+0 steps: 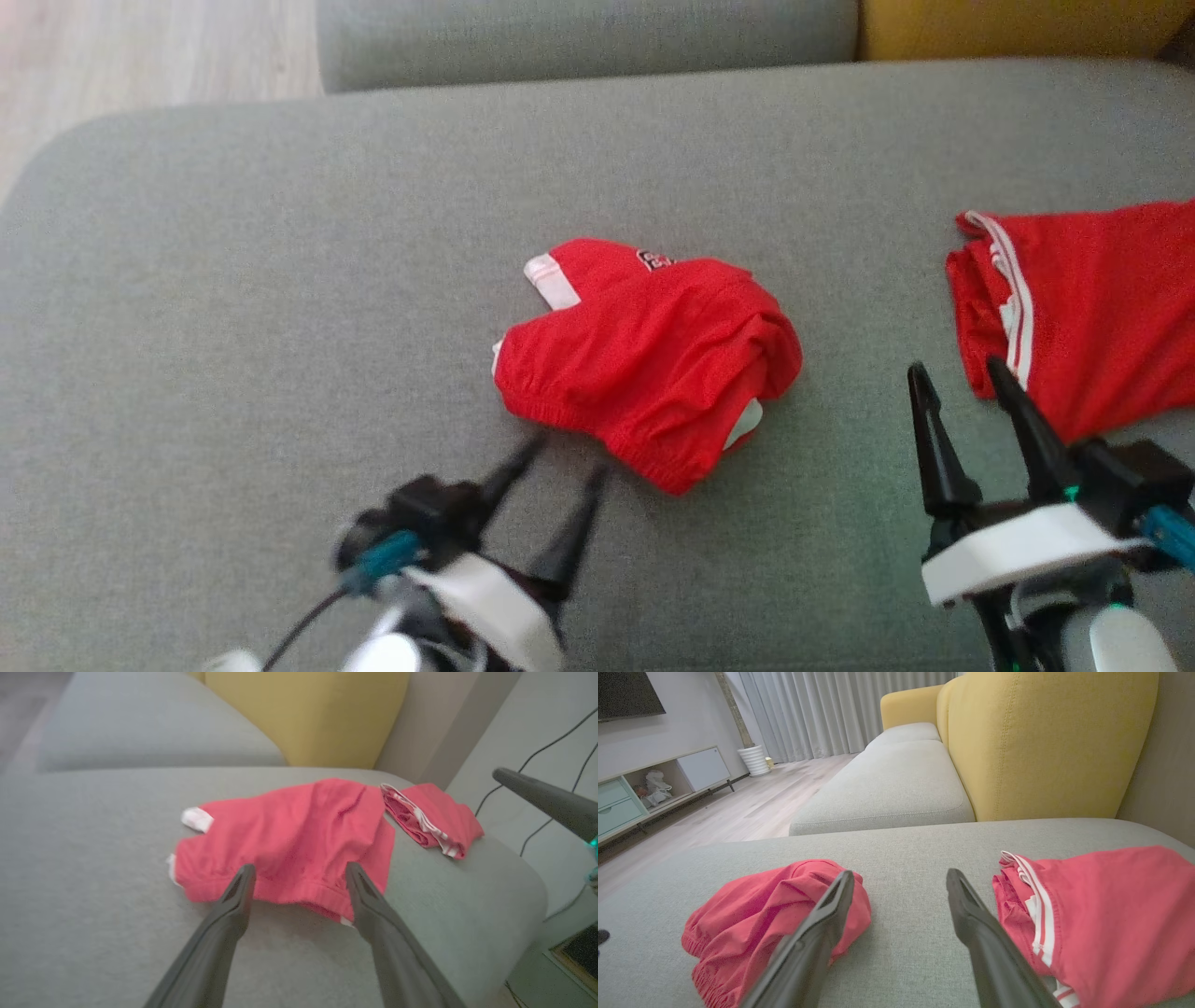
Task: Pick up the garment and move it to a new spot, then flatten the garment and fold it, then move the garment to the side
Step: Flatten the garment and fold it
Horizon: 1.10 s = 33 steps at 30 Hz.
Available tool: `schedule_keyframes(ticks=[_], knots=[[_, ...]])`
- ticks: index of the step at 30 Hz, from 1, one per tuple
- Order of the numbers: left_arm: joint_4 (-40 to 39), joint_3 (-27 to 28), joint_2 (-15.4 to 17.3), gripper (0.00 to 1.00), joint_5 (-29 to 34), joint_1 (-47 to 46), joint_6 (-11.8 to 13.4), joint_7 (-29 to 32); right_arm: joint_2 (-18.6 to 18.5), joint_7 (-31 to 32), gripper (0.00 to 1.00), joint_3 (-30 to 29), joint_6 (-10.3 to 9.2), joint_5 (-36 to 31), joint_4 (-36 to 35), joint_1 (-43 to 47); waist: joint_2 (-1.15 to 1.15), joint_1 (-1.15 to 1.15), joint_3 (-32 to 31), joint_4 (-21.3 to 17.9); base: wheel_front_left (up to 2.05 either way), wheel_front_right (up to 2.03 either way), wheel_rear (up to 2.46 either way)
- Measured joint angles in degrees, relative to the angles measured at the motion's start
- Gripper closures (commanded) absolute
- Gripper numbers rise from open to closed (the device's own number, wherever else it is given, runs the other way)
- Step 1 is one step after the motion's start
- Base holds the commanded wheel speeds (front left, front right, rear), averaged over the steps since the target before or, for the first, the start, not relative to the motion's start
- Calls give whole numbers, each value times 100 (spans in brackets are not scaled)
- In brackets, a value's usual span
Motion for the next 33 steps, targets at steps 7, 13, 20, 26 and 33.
schedule_keyframes(ticks=[7, 13, 20, 26, 33], knots=[[722, -530, -221, 0, -628, -362, -242, 416, 0, -16, 0, 88, 0, 66, 19, -371, 0, 1, 424, -149, 0, 0, 0], [1098, -615, -303, 0, -1334, -744, -293, 343, -1, -96, 0, 11, 0, 108, 78, -399, 0, 1, 630, -313, 0, 0, 0], [973, -1009, -157, 100, -1605, -1104, -298, -172, -1, -160, 0, 8, 0, 108, 114, -424, 0, 0, 650, -362, 0, 0, 0], [-41, -1377, 331, 100, -1634, -1274, -298, -311, -1, -216, 0, -69, 0, 202, 224, -435, 0, 0, 558, -289, 0, 0, 0], [-1457, -1493, 733, 100, -1549, -1537, -298, -118, -1, -321, 0, -123, 0, 292, 320, -431, 0, 0, 342, -189, 0, 0, 0]])
